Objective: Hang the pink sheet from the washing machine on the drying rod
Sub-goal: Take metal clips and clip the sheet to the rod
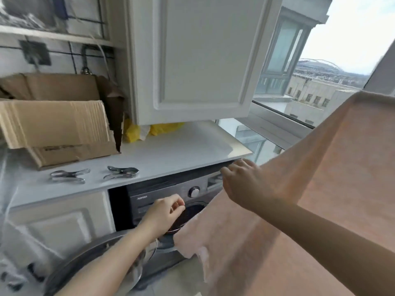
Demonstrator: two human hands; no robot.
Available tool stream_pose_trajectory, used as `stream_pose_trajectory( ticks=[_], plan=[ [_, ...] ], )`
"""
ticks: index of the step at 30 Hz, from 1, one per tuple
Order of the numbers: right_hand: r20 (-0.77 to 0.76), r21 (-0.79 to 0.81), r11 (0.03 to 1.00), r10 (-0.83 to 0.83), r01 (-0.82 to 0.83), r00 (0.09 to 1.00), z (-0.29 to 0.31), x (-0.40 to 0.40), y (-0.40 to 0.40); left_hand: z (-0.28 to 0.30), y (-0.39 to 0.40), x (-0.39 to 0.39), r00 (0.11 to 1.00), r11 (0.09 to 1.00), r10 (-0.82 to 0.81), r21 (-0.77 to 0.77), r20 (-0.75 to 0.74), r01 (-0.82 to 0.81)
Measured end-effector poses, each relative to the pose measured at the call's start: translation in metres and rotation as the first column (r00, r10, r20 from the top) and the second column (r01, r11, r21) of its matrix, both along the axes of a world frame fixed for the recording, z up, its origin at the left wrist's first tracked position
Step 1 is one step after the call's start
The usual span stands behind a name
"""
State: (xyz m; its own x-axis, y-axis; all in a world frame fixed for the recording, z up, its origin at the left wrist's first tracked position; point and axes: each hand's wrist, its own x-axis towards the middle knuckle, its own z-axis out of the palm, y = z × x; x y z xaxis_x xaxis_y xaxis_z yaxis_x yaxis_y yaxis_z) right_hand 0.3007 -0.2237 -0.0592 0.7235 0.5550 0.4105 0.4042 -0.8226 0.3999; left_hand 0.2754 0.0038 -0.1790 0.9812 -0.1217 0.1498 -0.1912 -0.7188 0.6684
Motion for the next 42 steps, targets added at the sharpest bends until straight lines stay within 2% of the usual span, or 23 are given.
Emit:
stream_pose_trajectory(
  ticks=[3, 7, 15, 19, 23, 25, 28, 30, 39, 42],
  plan=[
    [-0.092, 0.043, 0.997, 0.073, -0.069, 0.993, -0.025, 0.013, 0.025, -0.003, 0.026, -0.019, 0.995, 0.995, 0.092, 0.053, -0.040, -0.090],
    [-0.193, 0.025, 0.985, 0.170, -0.168, 0.966, -0.050, 0.022, 0.062, -0.003, 0.056, -0.039, 0.975, 0.972, 0.218, 0.092, -0.036, -0.214],
    [-0.250, 0.112, 0.944, 0.330, -0.311, 0.911, -0.076, 0.037, 0.144, -0.002, 0.125, -0.059, 0.903, 0.901, 0.428, 0.082, -0.030, -0.425],
    [-0.301, 0.114, 0.937, 0.350, -0.331, 0.887, -0.084, 0.049, 0.189, 0.001, 0.173, -0.056, 0.876, 0.868, 0.483, 0.125, 0.010, -0.480],
    [-0.271, 0.142, 0.936, 0.350, -0.322, 0.897, -0.090, 0.063, 0.235, 0.006, 0.224, -0.043, 0.873, 0.855, 0.479, 0.175, 0.093, -0.488],
    [-0.259, 0.150, 0.937, 0.346, -0.316, 0.902, -0.095, 0.071, 0.257, 0.006, 0.249, -0.035, 0.875, 0.851, 0.447, 0.212, 0.186, -0.480],
    [-0.241, 0.186, 0.937, 0.334, -0.295, 0.911, -0.099, 0.079, 0.285, 0.003, 0.285, -0.024, 0.860, 0.815, 0.403, 0.304, 0.314, -0.493],
    [-0.245, 0.199, 0.944, 0.307, -0.262, 0.920, -0.102, 0.083, 0.298, -0.002, 0.305, -0.016, 0.857, 0.793, 0.383, 0.353, 0.344, -0.496],
    [-0.332, 0.183, 0.971, 0.207, -0.152, 0.920, -0.125, 0.097, 0.320, -0.038, 0.336, 0.005, 0.919, 0.827, 0.375, 0.404, 0.122, -0.391],
    [-0.351, 0.160, 0.977, 0.193, -0.144, 0.916, -0.129, 0.105, 0.321, -0.041, 0.337, 0.014, 0.917, 0.832, 0.382, 0.390, 0.114, -0.395]
  ],
)
